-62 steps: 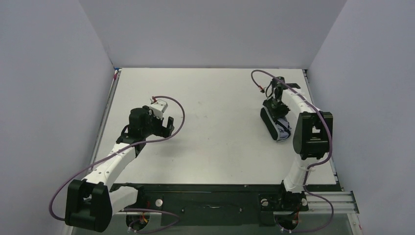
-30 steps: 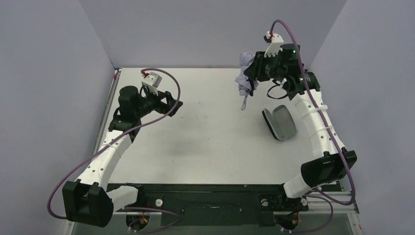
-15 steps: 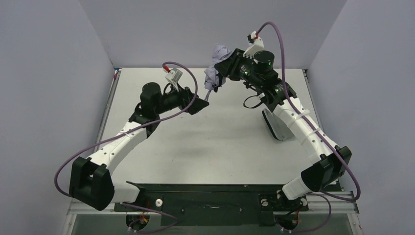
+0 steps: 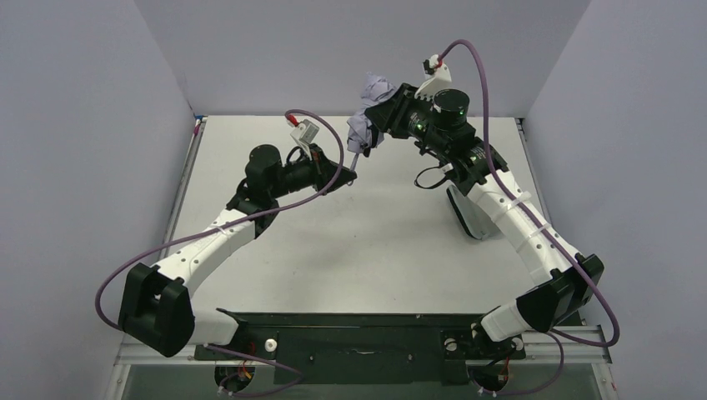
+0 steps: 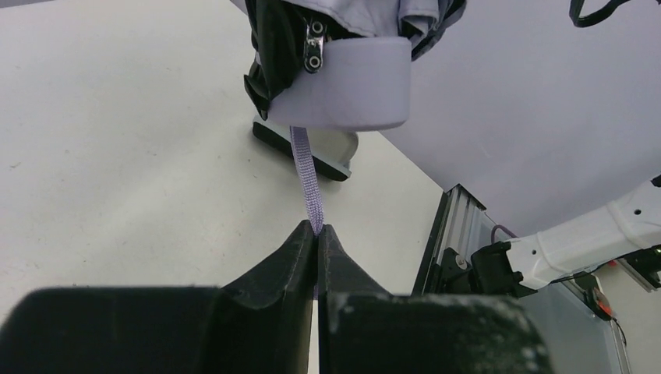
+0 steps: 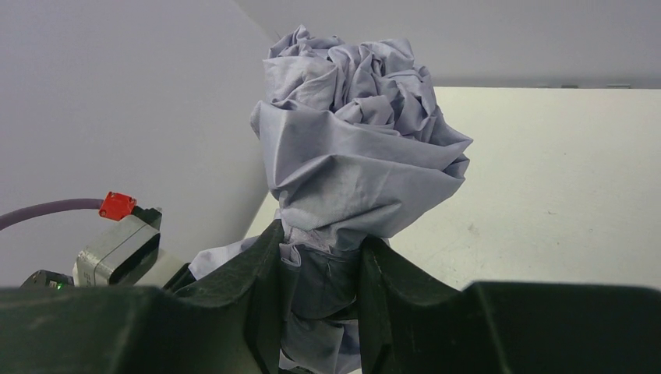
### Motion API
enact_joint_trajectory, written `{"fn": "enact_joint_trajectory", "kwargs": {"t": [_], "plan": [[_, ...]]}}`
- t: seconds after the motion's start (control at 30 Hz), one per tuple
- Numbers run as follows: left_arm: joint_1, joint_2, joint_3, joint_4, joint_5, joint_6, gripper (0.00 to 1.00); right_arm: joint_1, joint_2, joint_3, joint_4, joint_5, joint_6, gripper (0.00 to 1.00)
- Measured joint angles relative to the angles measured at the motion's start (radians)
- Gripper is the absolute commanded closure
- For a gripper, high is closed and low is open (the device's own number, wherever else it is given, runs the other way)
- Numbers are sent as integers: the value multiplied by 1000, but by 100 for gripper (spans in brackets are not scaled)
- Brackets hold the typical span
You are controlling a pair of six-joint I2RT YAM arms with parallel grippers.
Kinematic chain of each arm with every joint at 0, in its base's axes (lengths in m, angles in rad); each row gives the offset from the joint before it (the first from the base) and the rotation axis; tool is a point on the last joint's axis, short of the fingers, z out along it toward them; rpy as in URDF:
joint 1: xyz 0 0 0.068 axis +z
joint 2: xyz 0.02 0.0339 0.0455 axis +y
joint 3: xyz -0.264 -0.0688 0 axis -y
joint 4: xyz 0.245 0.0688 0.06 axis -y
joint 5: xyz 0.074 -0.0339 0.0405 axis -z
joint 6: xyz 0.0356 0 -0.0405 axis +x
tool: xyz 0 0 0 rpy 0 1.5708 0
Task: Open the umbrella
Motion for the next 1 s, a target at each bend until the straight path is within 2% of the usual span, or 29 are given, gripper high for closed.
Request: {"fn": "enact_joint_trajectory", "kwargs": {"t": [0.5, 0.57, 0.6, 0.63, 0.67, 0.73, 0.9, 1.0], "plan": [[-58, -132, -155, -54, -24, 77, 100, -41, 0, 55, -8, 13, -27, 100], [-63, -149, -163, -72, -12, 101, 77, -41, 0, 55, -7, 13, -31, 100], [-63, -156, -165, -84, -3, 114, 57, -42, 0, 55, -8, 9, -34, 100], [-61, -166, -165, -111, 13, 121, 47, -46, 0, 55, -5, 5, -38, 100], [-56, -171, -165, -121, 27, 135, 33, -48, 0, 55, 0, 0, -42, 100], [-34, -177, -161, -148, 63, 151, 23, -58, -1, 50, 21, -24, -51, 100], [100, -169, -62, -211, 171, 156, 19, -68, -32, -26, 77, -124, -73, 100], [138, -158, 24, -217, 222, 158, 19, -66, -50, -70, 104, -198, -74, 100]]}}
